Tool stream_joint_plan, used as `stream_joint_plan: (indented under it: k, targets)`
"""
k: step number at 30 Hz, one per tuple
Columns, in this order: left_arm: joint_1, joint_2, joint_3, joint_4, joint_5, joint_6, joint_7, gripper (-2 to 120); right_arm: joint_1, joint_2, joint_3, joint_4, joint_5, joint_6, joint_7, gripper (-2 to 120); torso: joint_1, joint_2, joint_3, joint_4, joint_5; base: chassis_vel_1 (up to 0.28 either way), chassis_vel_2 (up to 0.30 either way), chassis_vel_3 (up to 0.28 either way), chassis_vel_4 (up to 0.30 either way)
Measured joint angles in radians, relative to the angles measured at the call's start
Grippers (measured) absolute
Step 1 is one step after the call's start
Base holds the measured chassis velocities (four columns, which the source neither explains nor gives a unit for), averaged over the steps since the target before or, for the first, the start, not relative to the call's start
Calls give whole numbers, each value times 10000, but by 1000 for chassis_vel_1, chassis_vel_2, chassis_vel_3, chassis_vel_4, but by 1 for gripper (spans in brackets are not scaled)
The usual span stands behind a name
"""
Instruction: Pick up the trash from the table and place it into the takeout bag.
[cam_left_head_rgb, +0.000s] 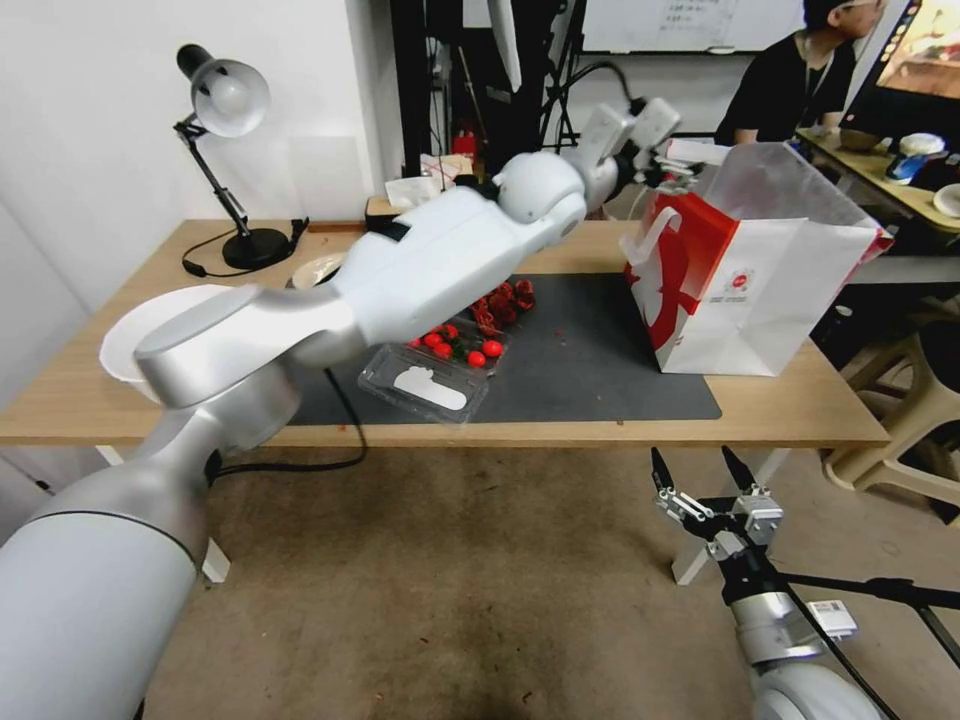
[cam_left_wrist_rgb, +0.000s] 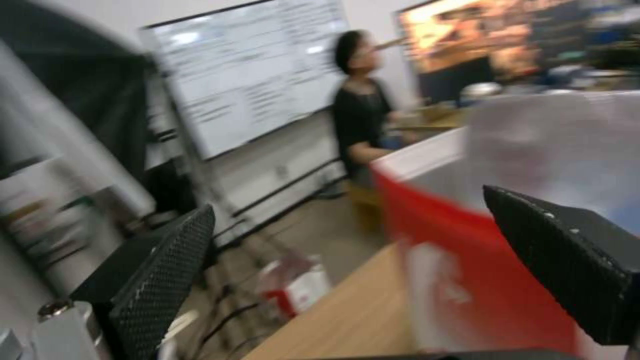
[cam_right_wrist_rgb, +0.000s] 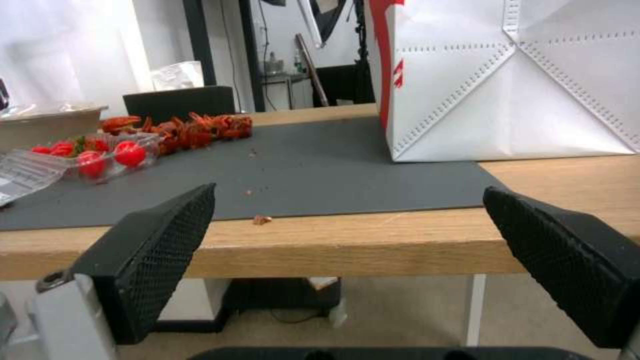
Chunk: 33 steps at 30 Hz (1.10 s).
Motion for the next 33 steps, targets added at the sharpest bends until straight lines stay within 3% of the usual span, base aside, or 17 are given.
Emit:
stream_joint_plan:
  k: [2,3,4,6,16,22,24,33]
  targets:
    - [284,283,-24,-486,24,14,-1071,100,30,-6,-34,0,-19,-12,7,100,0,0,0,-3,1,0,0,0,0]
    - [518,509,-33,-865,102,97,-1924,100,52,-13,-71,0,-34,-30,17,100,0,0,0,1,0,0,0,0,0]
    - [518,509,-33,-865,102,97,-1924,100,52,-13,-71,0,-34,-30,17,100,0,0,0,1,0,0,0,0,0]
    - [785,703,-77,-1191,227,132,-2823,100,72,-22,-102,0,-53,-48,29,100,0,0,0,4,0,0,0,0,0]
    - [1191,967,-169,-1592,472,42,-3823,100,91,-39,-122,9,-62,-78,50,100,0,0,0,-1,0,0,0,0,0]
    - [1610,1249,-337,-2183,558,25,-4629,100,96,-50,-125,33,-64,-97,60,100,0,-1,0,1,0,0,0,0,0]
    - [1961,1518,-554,-2709,641,29,-4976,100,69,-38,-124,76,-65,-97,66,100,0,0,-1,1,1,0,0,0,0]
    - [3437,2593,-1398,-4025,1275,-349,-5063,100,-217,54,90,295,-66,-19,59,100,0,0,-1,1,0,0,0,0,0]
